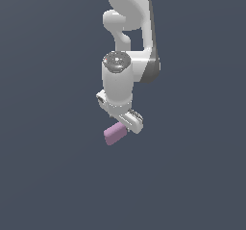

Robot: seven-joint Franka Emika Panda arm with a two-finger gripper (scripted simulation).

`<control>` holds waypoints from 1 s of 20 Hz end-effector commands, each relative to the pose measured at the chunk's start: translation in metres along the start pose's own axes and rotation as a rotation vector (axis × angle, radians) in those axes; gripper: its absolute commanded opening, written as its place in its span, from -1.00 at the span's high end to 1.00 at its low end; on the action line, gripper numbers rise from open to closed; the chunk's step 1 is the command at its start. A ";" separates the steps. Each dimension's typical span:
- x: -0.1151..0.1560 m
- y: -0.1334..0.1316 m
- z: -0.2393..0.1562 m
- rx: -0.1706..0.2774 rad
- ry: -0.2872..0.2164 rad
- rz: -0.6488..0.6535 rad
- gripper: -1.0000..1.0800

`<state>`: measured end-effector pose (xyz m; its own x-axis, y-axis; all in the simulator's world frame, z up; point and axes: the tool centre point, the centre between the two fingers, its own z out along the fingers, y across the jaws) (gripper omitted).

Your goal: Pick up the object and move it to a goal position.

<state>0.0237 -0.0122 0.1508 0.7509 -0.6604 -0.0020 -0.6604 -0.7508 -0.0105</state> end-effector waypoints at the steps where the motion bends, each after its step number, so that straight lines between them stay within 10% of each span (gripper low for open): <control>1: 0.005 0.003 0.001 -0.003 0.001 0.066 -0.92; 20: 0.016 0.012 0.011 -0.010 0.003 0.221 -0.92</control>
<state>0.0285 -0.0316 0.1430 0.5886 -0.8084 0.0005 -0.8084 -0.5886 -0.0010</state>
